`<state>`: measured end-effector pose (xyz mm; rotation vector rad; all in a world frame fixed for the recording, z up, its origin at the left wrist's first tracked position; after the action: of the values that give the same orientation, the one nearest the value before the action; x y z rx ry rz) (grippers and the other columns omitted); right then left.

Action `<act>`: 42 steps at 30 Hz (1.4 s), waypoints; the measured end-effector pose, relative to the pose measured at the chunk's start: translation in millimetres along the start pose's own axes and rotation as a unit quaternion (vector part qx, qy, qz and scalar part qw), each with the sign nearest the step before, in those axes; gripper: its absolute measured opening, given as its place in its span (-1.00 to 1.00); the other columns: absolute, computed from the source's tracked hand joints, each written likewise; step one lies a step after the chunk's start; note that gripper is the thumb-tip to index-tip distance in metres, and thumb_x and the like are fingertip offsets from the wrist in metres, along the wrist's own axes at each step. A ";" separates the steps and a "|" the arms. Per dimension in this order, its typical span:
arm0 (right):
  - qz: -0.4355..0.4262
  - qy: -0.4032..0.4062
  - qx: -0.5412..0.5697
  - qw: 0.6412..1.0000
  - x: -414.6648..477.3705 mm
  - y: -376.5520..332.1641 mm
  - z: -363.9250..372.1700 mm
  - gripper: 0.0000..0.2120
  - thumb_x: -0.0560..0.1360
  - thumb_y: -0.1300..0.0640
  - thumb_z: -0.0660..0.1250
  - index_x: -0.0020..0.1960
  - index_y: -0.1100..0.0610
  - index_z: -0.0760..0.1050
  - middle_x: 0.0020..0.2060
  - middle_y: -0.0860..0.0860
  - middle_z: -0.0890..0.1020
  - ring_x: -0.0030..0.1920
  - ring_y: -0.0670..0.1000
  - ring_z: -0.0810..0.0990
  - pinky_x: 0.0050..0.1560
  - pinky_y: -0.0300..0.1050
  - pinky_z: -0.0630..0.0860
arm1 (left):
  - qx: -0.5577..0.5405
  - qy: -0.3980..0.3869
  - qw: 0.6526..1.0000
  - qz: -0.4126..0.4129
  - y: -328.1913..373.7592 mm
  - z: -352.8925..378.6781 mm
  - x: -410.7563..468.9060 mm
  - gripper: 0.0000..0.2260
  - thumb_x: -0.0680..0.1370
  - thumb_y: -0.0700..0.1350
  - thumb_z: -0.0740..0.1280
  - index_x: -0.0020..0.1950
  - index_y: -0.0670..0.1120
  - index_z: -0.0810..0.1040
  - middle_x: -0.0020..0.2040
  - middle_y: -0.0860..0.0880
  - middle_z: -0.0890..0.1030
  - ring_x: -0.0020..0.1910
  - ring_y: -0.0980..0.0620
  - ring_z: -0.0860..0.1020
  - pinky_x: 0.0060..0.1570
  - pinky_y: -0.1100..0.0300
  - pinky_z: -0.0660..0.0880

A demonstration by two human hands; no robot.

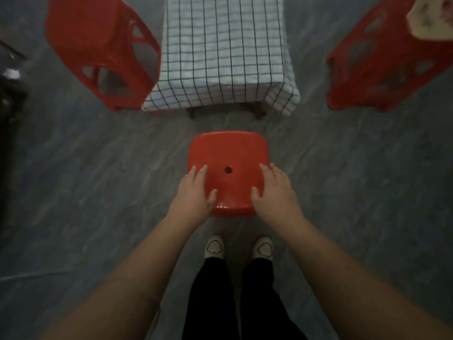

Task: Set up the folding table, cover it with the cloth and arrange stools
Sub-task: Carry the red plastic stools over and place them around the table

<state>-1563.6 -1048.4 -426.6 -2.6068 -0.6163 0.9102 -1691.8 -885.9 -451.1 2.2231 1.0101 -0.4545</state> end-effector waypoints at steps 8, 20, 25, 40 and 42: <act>0.071 0.002 0.018 0.997 94.7 76.6 131.9 -0.14 0.52 -0.18 0.35 0.61 -0.13 -0.13 0.61 0.04 -0.17 0.59 0.18 -0.05 0.55 0.19 0.08 | 0.005 -0.029 0.998 -0.062 -92.5 98.9 101.3 -0.11 0.51 0.17 0.42 0.59 0.28 -0.17 0.61 -0.04 -0.31 0.59 -0.25 -0.03 0.51 -0.19 0.16; 0.101 0.066 0.108 0.987 84.9 78.5 141.3 -0.07 0.44 -0.06 0.50 0.60 -0.10 -0.02 0.57 0.14 0.03 0.53 0.20 0.19 0.50 0.20 0.26 | -0.078 0.014 0.995 -0.063 -100.2 101.6 88.5 -0.03 0.43 0.12 0.52 0.59 0.25 -0.12 0.57 -0.08 -0.01 0.49 -0.18 0.28 0.42 -0.17 0.35; 0.094 0.088 0.110 0.986 34.8 80.7 153.1 -0.11 0.42 -0.05 0.51 0.58 -0.10 0.05 0.54 0.13 0.06 0.52 0.18 0.21 0.51 0.14 0.24 | -0.070 0.006 0.996 -0.048 -113.7 100.4 44.9 -0.04 0.44 0.13 0.51 0.61 0.21 -0.09 0.55 -0.09 0.04 0.47 -0.13 0.32 0.41 -0.11 0.37; 0.070 0.077 0.115 0.988 -82.9 105.0 229.3 -0.14 0.44 -0.04 0.50 0.58 -0.07 0.08 0.55 0.17 0.05 0.52 0.18 0.20 0.50 0.09 0.23 | -0.044 0.025 0.998 -0.040 -178.4 158.0 -71.0 -0.04 0.43 0.12 0.52 0.62 0.15 -0.07 0.52 -0.12 0.07 0.49 -0.13 0.29 0.45 -0.05 0.32; 0.075 0.074 0.118 0.987 -90.7 109.7 238.3 -0.14 0.44 -0.03 0.50 0.58 -0.07 0.08 0.55 0.16 0.05 0.53 0.17 0.19 0.50 0.06 0.21 | -0.035 0.023 0.998 -0.043 -185.7 166.5 -77.7 -0.04 0.43 0.13 0.52 0.62 0.16 -0.06 0.52 -0.12 0.07 0.49 -0.13 0.27 0.44 -0.05 0.31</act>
<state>-1749.3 -1152.2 -604.9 -2.5014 -0.2588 0.7699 -1891.2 -949.3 -607.7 2.1429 1.1326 -0.4013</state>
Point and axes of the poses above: each hand's wrist, its own x-axis towards the middle knuckle, its own z-axis out of the palm, y = z × x, the point moved 7 cm from there along x, towards the middle knuckle
